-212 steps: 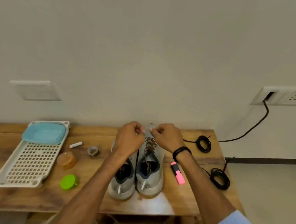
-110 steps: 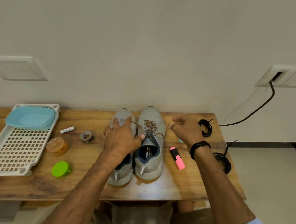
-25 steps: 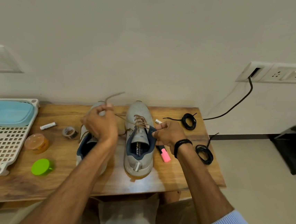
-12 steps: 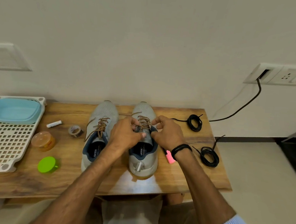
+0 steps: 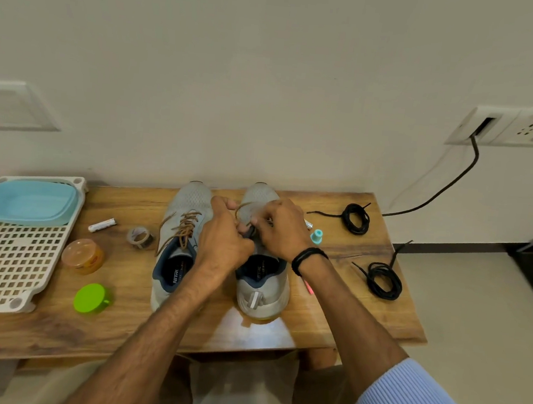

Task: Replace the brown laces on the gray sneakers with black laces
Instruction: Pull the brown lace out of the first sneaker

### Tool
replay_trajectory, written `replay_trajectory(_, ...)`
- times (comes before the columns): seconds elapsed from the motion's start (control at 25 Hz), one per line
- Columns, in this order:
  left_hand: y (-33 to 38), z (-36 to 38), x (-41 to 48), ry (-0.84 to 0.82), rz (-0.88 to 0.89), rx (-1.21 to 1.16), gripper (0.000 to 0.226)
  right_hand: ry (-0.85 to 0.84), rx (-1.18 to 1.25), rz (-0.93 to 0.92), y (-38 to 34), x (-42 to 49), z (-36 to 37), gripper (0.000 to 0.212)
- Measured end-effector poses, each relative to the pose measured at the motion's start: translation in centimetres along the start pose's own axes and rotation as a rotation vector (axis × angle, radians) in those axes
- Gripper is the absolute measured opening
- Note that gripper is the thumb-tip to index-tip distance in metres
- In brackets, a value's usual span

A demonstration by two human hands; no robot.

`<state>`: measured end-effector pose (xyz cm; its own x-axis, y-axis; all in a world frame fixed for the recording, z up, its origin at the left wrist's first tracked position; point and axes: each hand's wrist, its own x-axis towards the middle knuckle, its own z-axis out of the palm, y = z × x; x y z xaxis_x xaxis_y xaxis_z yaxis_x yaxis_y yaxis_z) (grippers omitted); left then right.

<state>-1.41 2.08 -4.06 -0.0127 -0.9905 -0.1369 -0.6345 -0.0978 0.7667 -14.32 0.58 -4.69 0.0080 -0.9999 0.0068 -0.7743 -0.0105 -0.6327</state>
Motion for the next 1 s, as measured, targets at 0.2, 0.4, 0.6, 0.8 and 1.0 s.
replay_trajectory(0.2, -0.2, -0.3, 0.0, 0.039, -0.063, 0.031, 0.057, -0.201, 0.488, 0.314, -1.1, -0.5, -0.5, 0.045)
replay_trajectory(0.4, -0.6, -0.8, 0.3, 0.066, -0.098, 0.031, 0.053, -0.044, 1.197, 0.299, -1.3, -1.2, -5.6, 0.063)
replay_trajectory(0.6, -0.5, -0.7, 0.5, 0.042, -0.168, 0.053, 0.035, -0.204, 0.209, 0.254, 1.0, -2.4, -7.0, 0.059)
replay_trajectory(0.8, -0.2, -1.1, 0.4, 0.070, -0.193, 0.014, 0.014, -0.033, -0.204, -0.045, 1.6, -0.9, -2.6, 0.020)
replay_trajectory(1.0, -0.2, -1.1, 0.5, 0.070, -0.216, -0.019, 0.018, -0.072, -0.307, -0.180, -0.5, -1.0, -0.2, 0.019)
